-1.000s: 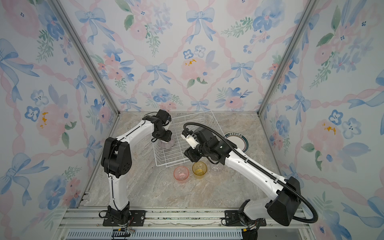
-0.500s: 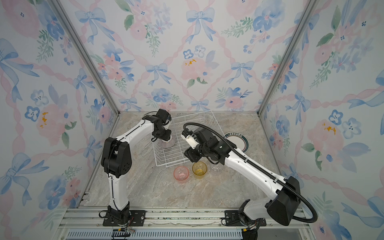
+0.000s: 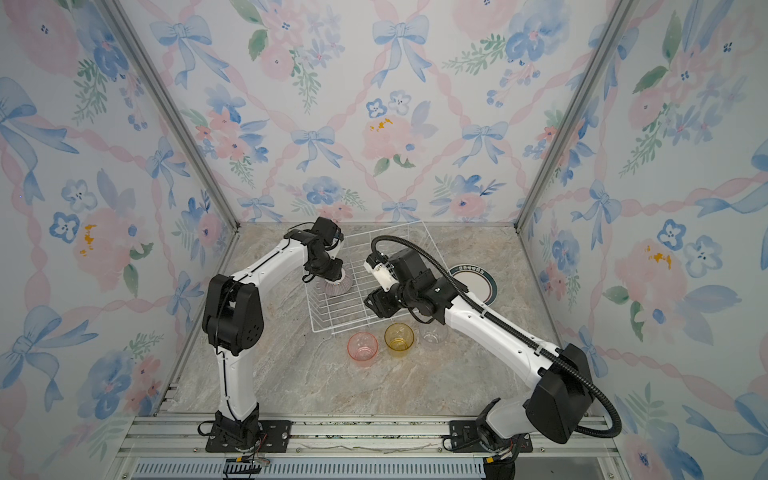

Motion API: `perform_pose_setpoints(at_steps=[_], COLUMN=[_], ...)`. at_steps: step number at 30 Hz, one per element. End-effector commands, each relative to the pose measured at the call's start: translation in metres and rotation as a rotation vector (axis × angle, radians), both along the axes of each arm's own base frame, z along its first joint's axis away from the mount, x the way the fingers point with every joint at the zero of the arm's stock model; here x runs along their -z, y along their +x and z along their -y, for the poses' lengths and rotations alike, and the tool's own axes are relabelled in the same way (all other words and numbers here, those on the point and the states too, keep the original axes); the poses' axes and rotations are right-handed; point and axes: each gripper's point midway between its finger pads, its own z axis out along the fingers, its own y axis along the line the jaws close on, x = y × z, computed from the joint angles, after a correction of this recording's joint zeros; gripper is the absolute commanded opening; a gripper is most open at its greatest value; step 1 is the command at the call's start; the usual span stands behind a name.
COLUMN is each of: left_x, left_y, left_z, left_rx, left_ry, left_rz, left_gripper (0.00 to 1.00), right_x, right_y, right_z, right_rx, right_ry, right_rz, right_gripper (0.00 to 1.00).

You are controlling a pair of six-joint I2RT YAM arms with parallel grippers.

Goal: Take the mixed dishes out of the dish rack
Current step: 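Grasp the purple-striped bowl with the left gripper while the right gripper moves toward the rack, then lift the purple-striped bowl with the left gripper while the right gripper approaches it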

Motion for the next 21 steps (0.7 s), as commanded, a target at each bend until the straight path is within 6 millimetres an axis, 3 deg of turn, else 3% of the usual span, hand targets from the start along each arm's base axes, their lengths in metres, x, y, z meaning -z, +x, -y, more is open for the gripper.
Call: perform_pose_setpoints(at_steps=[1,7,15,18,21], left_x=[-0.005,-0.016,-0.030,-0.035,-0.042], left_y=[0.001,0.003,0.009,0.011,0.013], left_z=[0.008,0.013,0.010,0.005,0.008], left_rx=[0.029,0.041,0.033,0.013,0.012], left_ry=[-0.056,-0.136,-0.150,-0.105,-0.080], left_rz=[-0.012,-0.011,0.025,0.053,0.086], left_gripper=[0.38,0.35,0.36,0.44,0.64], right_x=[0.003,0.016,0.054,0.055,0.049], right_y=[0.016,0.040,0.056,0.060,0.067], right_z=[-0.006,-0.013,-0.031,-0.031,-0.021], right_rx=[0.046,0.101,0.138,0.161,0.208], right_ry=[0.078,0.201,0.196,0.219,0.223], right_rz=[-0.046,-0.197,-0.361,-0.353,-0.310], right_gripper=[0.61,0.61,0.61,0.61,0.61])
